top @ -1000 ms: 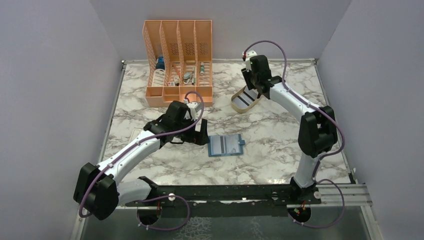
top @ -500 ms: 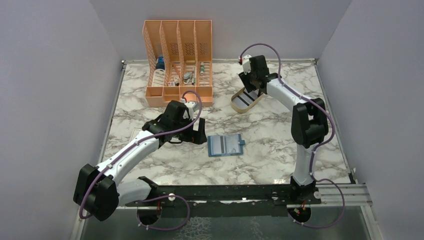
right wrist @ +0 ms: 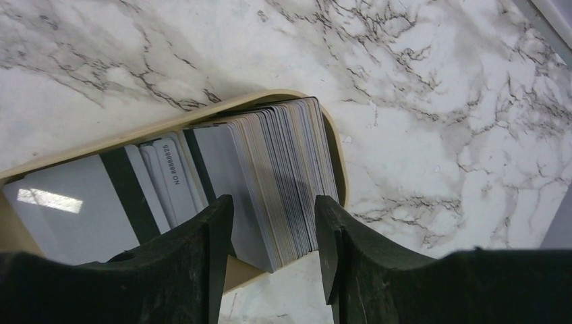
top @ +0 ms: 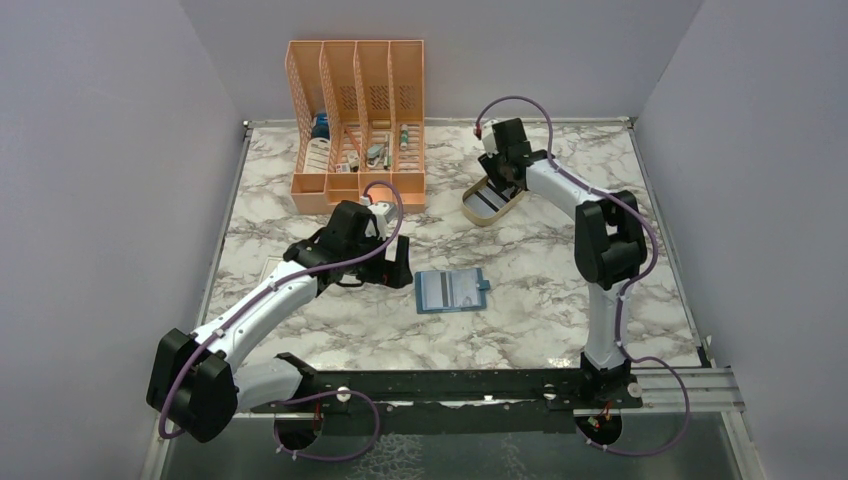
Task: Put the credit cards into the card holder
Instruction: Pick up the credit card from the storage box.
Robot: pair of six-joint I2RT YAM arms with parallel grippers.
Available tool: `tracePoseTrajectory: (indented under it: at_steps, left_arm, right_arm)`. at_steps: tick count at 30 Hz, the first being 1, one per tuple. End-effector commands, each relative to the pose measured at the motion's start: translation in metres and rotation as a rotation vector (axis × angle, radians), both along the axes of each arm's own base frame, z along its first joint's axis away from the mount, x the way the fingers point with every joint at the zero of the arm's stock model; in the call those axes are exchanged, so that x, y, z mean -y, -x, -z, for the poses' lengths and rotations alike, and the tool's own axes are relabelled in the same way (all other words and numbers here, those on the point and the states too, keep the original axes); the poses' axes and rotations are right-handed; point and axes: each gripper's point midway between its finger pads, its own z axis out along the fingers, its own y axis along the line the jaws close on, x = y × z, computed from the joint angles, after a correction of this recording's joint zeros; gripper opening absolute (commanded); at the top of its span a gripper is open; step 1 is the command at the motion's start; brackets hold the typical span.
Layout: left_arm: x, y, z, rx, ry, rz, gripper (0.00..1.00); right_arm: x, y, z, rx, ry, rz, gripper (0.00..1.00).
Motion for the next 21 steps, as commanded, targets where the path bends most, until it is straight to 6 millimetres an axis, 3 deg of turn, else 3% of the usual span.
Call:
tracePoseTrajectory:
  at_steps: [1,8,14,21]
  left_arm:
    - [-0.001,-0.013,-0.02,0.068,0.009,-0.016,0.99]
    - [-0.003,-0.014,-0.018,0.063,0.003,-0.021,0.99]
    - [-0.003,-0.014,-0.019,0.063,0.003,-0.021,0.99]
    - [-0.002,-0.014,-0.019,0.062,0.007,-0.019,0.99]
  right_arm:
    - [0.017,-0.005,0.011,0.013,0.085,0.046,0.49]
    - [0.014,-0.006,0.023,0.003,0.068,0.047,0.43]
    - [0.016,-0.01,0.009,0.056,0.067,0.063,0.33]
    - [0.018,-0.014,-0.005,0.101,0.072,0.065,0.29]
